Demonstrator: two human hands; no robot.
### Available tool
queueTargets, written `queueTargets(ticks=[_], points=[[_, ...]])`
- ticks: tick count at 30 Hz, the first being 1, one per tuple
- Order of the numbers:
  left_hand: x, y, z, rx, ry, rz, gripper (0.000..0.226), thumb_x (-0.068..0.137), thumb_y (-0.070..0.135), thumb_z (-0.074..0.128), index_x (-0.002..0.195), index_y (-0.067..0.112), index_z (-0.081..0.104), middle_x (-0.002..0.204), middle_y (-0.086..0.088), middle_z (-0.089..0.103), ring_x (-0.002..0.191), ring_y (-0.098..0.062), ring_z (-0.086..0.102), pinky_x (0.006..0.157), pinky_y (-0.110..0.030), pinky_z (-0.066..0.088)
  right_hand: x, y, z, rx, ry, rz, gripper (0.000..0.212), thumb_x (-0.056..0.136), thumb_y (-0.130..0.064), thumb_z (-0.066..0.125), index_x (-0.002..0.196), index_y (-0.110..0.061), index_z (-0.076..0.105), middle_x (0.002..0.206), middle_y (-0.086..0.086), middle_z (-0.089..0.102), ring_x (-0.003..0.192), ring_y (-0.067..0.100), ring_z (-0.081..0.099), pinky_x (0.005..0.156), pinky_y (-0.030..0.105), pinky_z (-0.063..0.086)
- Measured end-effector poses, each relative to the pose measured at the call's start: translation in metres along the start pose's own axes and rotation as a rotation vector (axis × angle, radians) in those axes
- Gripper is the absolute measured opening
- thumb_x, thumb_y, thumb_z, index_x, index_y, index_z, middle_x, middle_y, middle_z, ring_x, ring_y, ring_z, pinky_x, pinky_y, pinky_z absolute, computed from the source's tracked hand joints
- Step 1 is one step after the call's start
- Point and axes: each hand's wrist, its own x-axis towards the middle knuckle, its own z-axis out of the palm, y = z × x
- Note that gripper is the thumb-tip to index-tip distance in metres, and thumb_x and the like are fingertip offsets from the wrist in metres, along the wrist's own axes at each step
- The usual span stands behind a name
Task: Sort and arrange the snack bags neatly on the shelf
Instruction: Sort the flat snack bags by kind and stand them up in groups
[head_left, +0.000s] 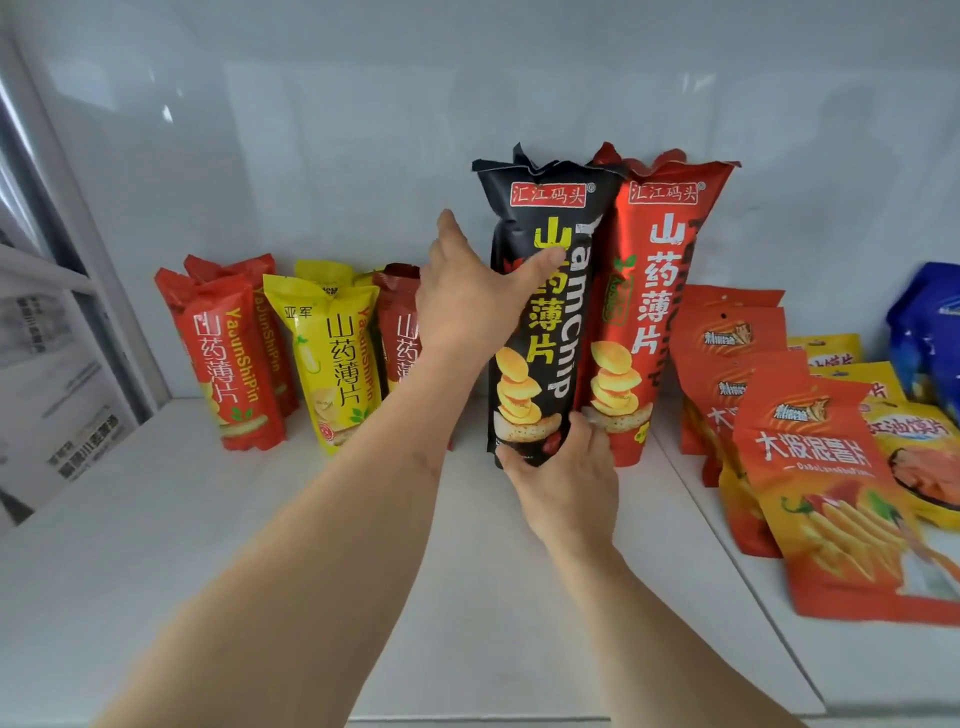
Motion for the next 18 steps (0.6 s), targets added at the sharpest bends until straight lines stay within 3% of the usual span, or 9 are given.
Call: queueTargets(ticks=[2,6,9,11,14,18], points=[[0.002,-0.007,-0.014,0.017,0.030,0.025,0.106,0.080,0.076,0.058,0.157,0.013,0.021,0.156,-0.008,0.037,0.144,-0.028,0.034,0.115,-0.049,0.035,-0.005,-0.007,-0.004,0.024,0.062,-0.045,0.083,0.072,-0.064,0.070,0.133,-0.014,0.044,0.132,0.004,0.049,0.122,0.023,0.048,0.094,0.039,0.050],[0.012,-0.033,-0.048,0.185,0.051,0.079,0.076,0.093,0.062,0.053,0.150,0.014,0.041,0.154,-0.010,0.040,0.145,-0.028,0.029,0.118,-0.040,0.026,-0.011,-0.025,-0.005,0.123,-0.013,-0.120,0.067,0.077,-0.056,0.071,0.126,-0.015,0.051,0.116,0.000,0.055,0.110,0.019,0.053,0.087,0.034,0.051],[0.021,-0.054,-0.063,0.417,-0.066,0.180,0.071,0.093,0.060,0.054,0.148,0.016,0.045,0.153,-0.009,0.044,0.145,-0.029,0.027,0.117,-0.038,0.022,-0.013,-0.036,-0.003,0.183,-0.024,-0.146,0.049,0.080,-0.052,0.071,0.111,-0.018,0.054,0.103,-0.006,0.052,0.097,0.016,0.055,0.076,0.029,0.048],[0.027,-0.065,-0.067,0.584,-0.188,0.251,0.073,0.091,0.065,0.053,0.149,0.021,0.043,0.154,-0.006,0.043,0.147,-0.030,0.024,0.118,-0.040,0.020,-0.016,-0.043,0.003,0.214,-0.146,-0.170,0.044,0.084,-0.050,0.068,0.112,-0.020,0.053,0.102,-0.010,0.051,0.095,0.013,0.057,0.073,0.026,0.046],[0.034,-0.074,-0.068,0.777,-0.295,0.337,0.077,0.089,0.070,0.048,0.153,0.029,0.035,0.160,0.000,0.035,0.152,-0.028,0.013,0.121,-0.045,0.008,-0.018,-0.060,0.022,0.253,-0.348,-0.144,0.066,0.084,-0.051,0.069,0.136,-0.020,0.042,0.126,-0.005,0.053,0.112,0.013,0.057,0.086,0.028,0.050],[0.048,-0.081,-0.072,0.800,-0.295,0.396,0.083,0.086,0.070,0.053,0.154,0.027,0.032,0.160,-0.001,0.034,0.153,-0.029,0.008,0.122,-0.049,0.002,-0.011,-0.081,0.051,0.281,-0.323,-0.023,0.083,0.076,-0.051,0.076,0.140,-0.016,0.038,0.131,0.001,0.052,0.118,0.020,0.056,0.087,0.027,0.045]])
